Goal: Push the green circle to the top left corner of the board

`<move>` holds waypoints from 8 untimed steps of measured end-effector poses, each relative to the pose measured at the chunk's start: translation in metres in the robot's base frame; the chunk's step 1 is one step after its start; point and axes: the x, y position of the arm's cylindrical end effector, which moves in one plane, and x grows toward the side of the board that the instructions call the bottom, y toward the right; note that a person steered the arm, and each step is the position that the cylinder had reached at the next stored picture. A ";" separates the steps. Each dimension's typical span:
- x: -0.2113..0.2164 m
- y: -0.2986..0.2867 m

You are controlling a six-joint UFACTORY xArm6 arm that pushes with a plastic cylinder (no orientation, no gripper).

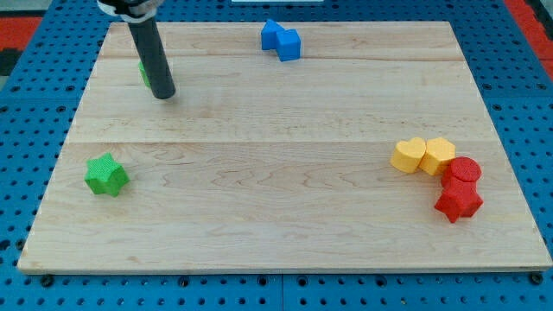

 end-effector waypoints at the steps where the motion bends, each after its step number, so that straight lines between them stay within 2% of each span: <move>1: -0.015 0.000; 2: -0.072 -0.033; 3: -0.085 -0.044; 4: -0.042 -0.057; 5: -0.068 -0.104; 6: -0.098 -0.095; 7: -0.067 -0.066; 8: 0.030 0.034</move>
